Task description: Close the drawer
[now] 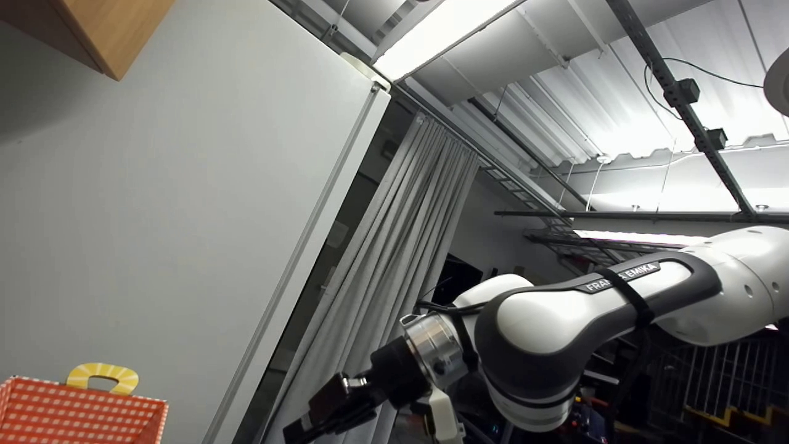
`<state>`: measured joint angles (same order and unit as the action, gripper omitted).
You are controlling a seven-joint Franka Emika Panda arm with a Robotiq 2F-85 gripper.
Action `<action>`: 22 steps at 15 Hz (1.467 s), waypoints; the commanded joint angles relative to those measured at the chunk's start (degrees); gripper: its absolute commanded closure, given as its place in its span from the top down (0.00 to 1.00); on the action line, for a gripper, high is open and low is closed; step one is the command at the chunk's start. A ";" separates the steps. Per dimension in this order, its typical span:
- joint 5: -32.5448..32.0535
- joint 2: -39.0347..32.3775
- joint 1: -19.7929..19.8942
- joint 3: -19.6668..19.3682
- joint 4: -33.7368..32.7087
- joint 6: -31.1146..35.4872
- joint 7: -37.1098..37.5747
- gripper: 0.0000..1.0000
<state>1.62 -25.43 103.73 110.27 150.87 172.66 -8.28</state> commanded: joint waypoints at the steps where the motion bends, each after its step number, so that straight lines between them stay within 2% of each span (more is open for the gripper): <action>1: -1.66 0.31 3.67 2.96 0.22 -2.23 -0.25 0.57; 6: -1.71 0.32 5.95 5.25 0.49 -3.49 -0.29 0.94; 7: -1.73 0.32 6.38 5.69 0.54 -3.65 -0.30 0.99; 15: -2.12 0.06 9.35 8.86 0.65 -6.23 -0.44 1.00; 16: -4.64 -1.00 5.08 4.61 0.61 -4.06 3.02 1.00; 22: -6.70 -1.16 4.26 3.22 0.57 -4.14 4.20 1.00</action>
<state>-1.50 -25.78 109.51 115.53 151.54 168.36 -6.64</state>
